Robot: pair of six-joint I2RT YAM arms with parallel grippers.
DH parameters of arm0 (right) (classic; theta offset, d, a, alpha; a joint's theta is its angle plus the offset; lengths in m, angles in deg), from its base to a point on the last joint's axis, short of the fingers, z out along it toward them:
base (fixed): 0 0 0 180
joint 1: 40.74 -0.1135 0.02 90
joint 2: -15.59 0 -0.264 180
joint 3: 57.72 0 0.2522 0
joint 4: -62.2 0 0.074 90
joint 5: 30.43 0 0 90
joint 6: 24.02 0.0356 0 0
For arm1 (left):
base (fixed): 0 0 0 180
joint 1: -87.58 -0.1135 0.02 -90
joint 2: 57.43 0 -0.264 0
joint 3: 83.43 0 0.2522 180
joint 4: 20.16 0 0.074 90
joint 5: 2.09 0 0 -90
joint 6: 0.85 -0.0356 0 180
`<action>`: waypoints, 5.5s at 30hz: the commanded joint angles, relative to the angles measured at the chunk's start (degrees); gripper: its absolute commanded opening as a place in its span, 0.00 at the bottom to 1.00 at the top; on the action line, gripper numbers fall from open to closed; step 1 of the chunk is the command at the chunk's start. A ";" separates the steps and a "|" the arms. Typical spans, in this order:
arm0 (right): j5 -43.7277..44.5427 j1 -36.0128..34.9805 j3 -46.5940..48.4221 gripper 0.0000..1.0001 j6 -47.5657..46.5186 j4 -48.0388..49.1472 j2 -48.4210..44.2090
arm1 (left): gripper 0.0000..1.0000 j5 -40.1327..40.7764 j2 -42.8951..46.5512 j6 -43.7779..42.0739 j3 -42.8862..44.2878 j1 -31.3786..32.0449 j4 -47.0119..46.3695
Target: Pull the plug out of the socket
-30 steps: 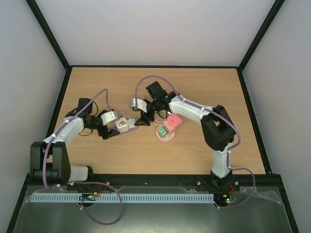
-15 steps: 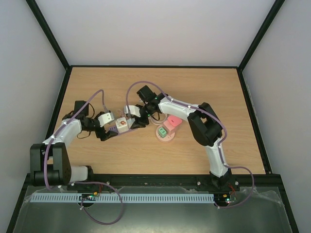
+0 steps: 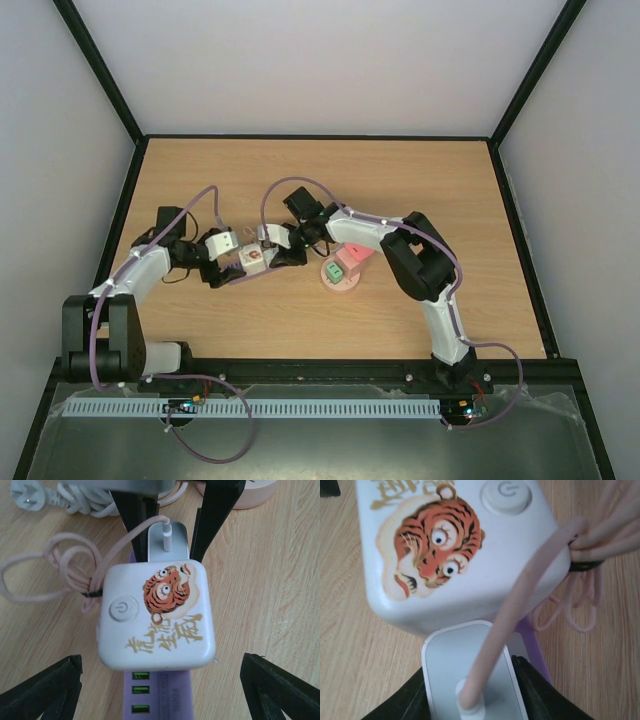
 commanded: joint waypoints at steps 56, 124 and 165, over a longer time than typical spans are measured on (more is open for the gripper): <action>2.79 -1.58 -5.68 0.06 5.59 5.81 0.41 | 0.37 -7.43 2.89 1.22 5.50 1.17 3.52; 13.70 1.55 -27.78 0.98 22.92 12.67 -42.61 | 0.44 63.51 -31.59 -7.41 44.10 -5.11 -11.98; 13.21 1.60 -29.65 0.98 20.73 11.96 -40.28 | 0.85 60.02 -43.45 -22.36 57.43 -6.36 1.42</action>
